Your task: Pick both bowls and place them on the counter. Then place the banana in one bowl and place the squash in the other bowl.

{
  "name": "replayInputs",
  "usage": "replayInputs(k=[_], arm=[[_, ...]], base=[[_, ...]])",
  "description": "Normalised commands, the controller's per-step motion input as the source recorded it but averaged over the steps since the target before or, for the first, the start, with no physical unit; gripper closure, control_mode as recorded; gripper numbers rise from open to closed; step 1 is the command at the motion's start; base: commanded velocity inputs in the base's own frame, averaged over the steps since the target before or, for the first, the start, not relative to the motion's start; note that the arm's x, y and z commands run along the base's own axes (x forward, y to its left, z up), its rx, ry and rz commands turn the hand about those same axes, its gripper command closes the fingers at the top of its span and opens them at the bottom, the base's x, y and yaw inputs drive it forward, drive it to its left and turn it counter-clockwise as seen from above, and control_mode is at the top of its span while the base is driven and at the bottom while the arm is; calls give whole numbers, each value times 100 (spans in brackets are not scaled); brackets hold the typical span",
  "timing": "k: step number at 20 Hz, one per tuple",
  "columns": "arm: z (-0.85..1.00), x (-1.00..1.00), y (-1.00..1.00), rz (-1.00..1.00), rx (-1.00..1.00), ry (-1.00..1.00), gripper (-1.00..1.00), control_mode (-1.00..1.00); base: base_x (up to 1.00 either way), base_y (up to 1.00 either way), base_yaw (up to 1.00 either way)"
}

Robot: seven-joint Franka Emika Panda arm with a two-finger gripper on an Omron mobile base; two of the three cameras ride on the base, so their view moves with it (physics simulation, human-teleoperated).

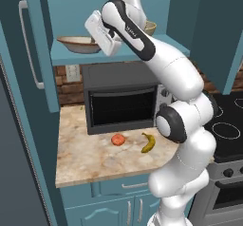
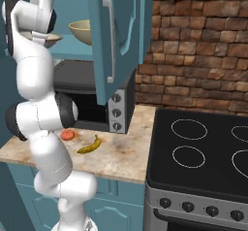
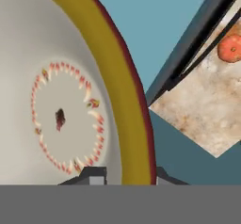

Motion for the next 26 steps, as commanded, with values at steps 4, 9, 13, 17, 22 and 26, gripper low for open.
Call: replayInputs(k=[4, 9, 13, 17, 22, 26], arm=[[-2, -87, -21, 7, 0, -2, 100, -100], [-11, -87, -41, 1, 0, -1, 100, -100], [-16, -94, -38, 0, 0, -6, 100, -100], [-20, -94, -33, 0, 0, -5, 100, -100], [-35, -89, -28, 0, 0, -2, 100, -100], [-54, -70, -18, 1, 0, 0, 100, -100]], base=[[0, 0, 0], [0, 0, 0], [0, 0, 0], [0, 0, 0], [0, 0, 0], [0, 0, 0]])
